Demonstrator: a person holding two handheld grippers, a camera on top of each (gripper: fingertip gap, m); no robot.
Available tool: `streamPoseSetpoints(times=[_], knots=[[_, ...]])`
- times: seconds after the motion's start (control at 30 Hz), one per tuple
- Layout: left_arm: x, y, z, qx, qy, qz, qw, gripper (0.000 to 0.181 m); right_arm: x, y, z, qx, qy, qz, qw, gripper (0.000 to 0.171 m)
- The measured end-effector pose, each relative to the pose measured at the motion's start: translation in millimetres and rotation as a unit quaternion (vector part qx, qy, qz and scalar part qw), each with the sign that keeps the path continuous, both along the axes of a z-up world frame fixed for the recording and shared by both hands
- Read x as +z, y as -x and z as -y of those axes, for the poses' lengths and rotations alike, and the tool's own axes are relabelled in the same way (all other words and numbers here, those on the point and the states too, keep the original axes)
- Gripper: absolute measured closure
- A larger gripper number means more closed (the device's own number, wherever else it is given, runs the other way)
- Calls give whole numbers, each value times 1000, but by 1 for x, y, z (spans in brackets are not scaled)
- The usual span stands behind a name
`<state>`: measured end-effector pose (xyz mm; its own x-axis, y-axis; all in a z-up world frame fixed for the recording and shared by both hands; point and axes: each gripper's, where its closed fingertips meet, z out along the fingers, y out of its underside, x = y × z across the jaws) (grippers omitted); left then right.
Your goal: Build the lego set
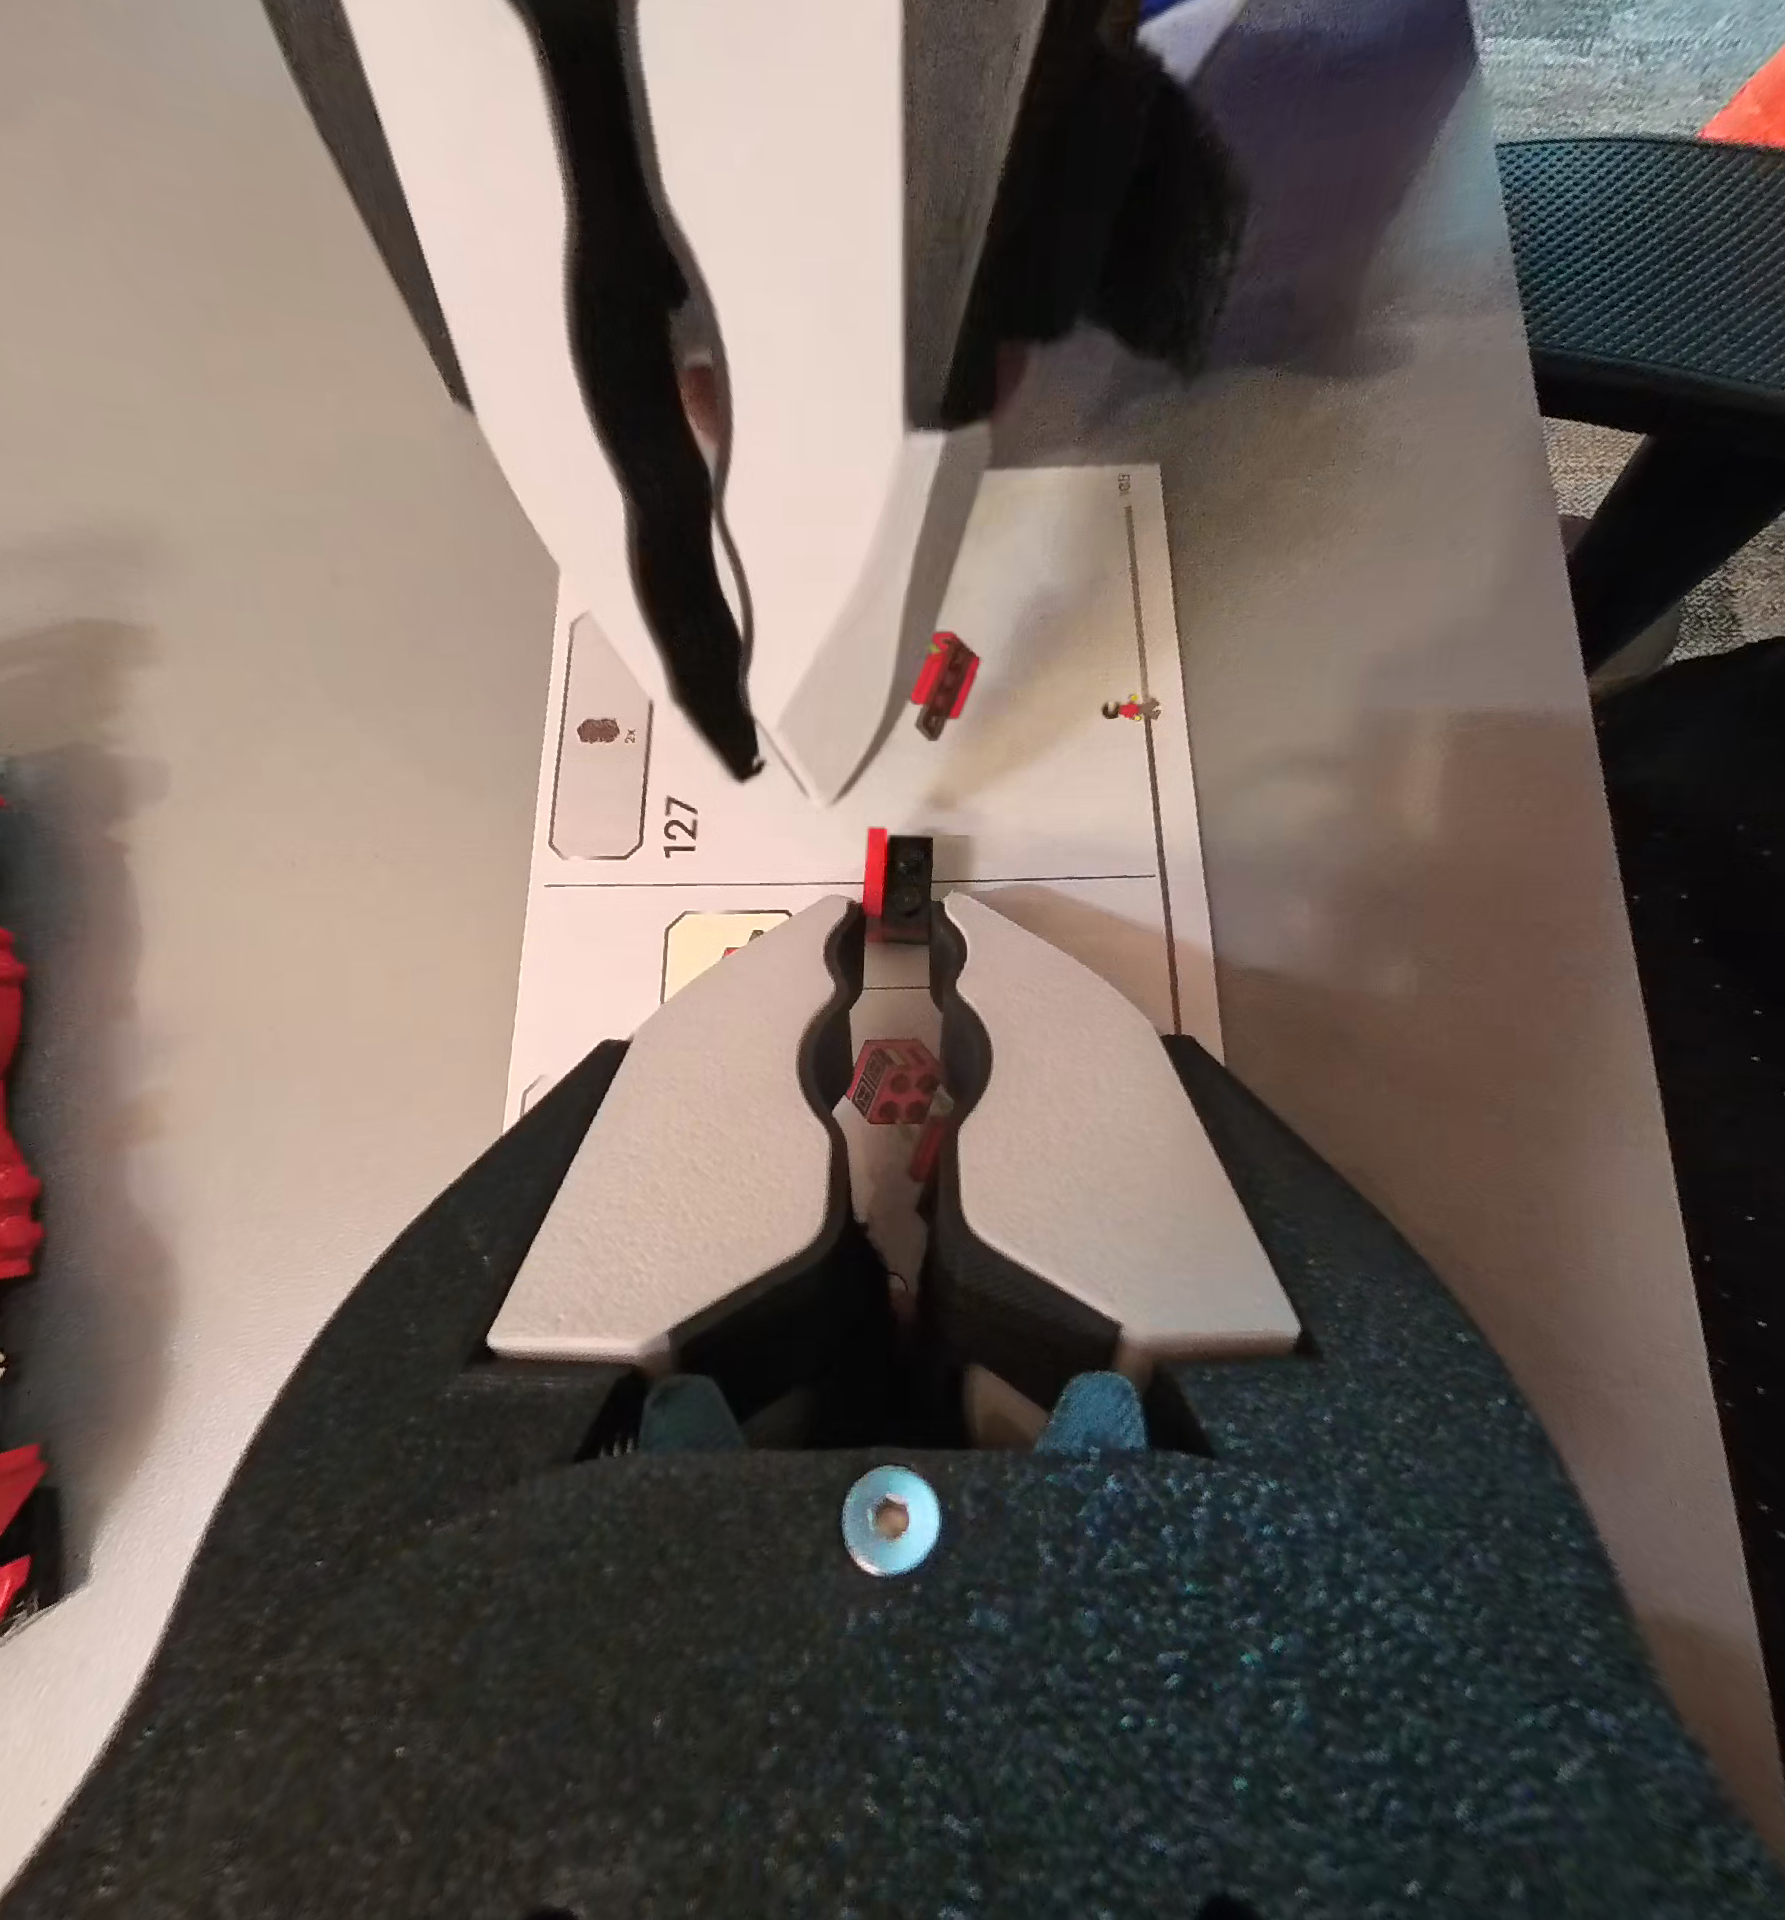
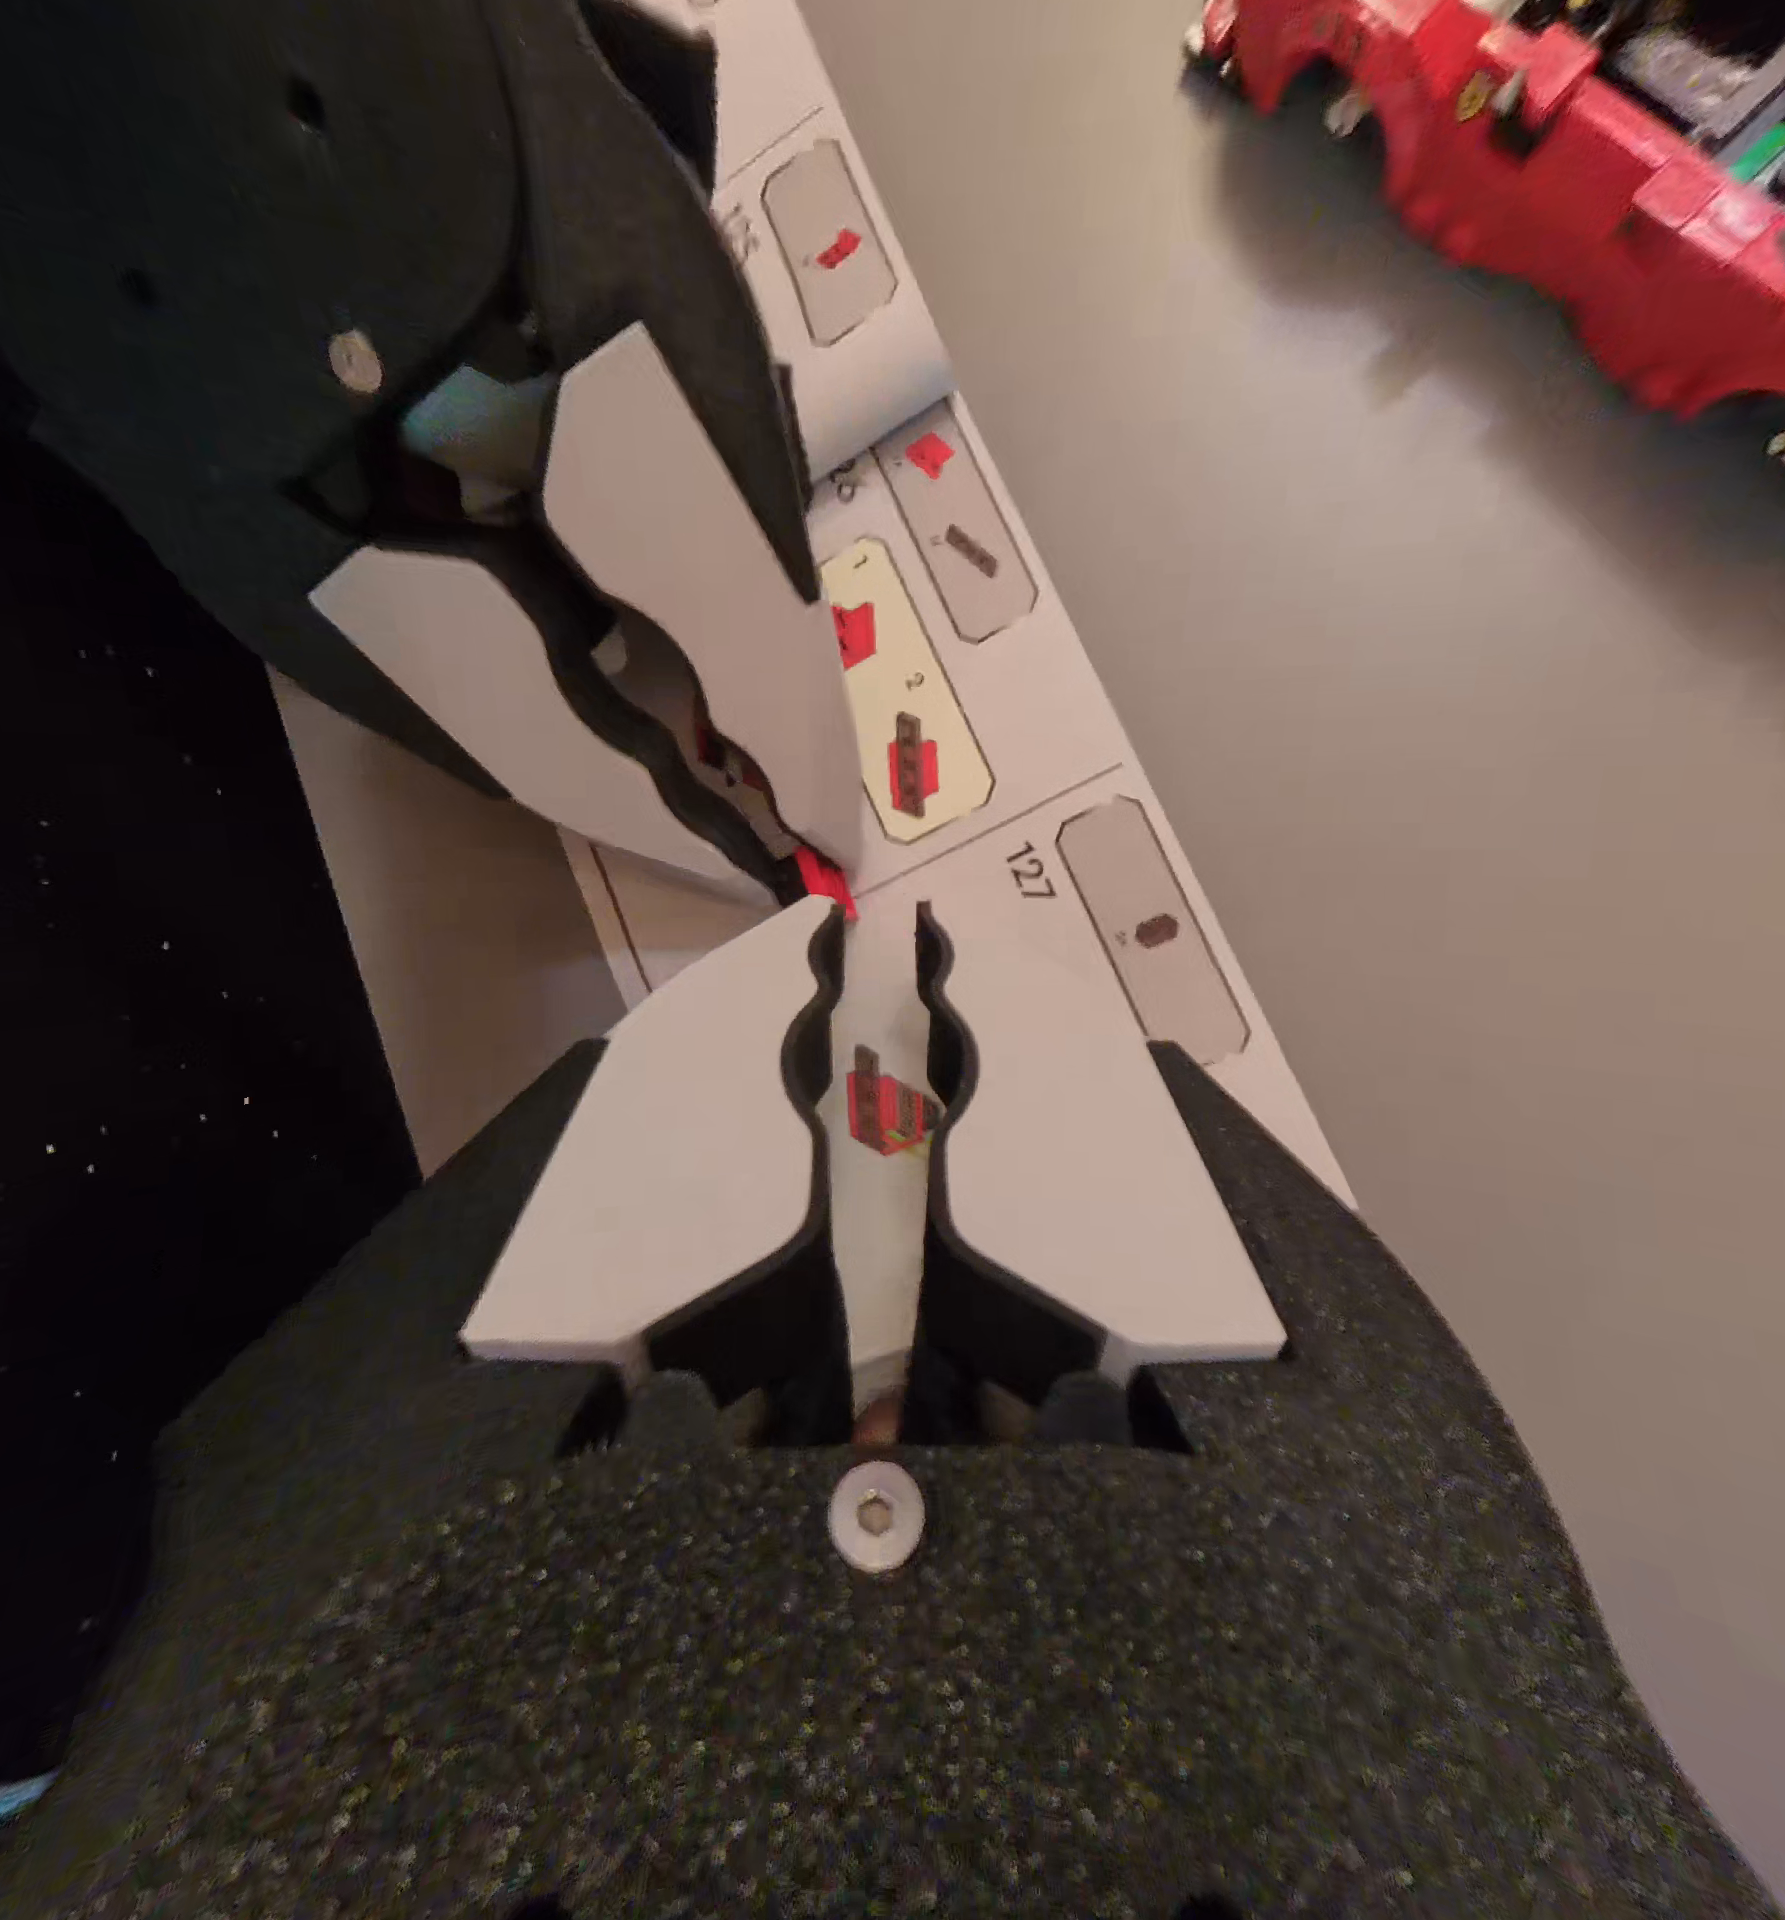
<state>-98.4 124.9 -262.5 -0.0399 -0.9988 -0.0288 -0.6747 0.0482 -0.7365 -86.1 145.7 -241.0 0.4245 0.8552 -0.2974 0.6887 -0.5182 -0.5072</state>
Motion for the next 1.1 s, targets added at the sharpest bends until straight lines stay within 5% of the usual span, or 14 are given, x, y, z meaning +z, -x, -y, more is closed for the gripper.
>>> streamPoseSetpoints(times=[0.8, 1.1], knots=[[-1, 1, 2, -6, 10, -6, 1000, 170, -15, 10, 18, 59, 39, 56, 996, 157], [35, 44, -14, 54, 14, 35, 998, 144, -13, 10, 19, 61, 38, 45, 996, 151]])
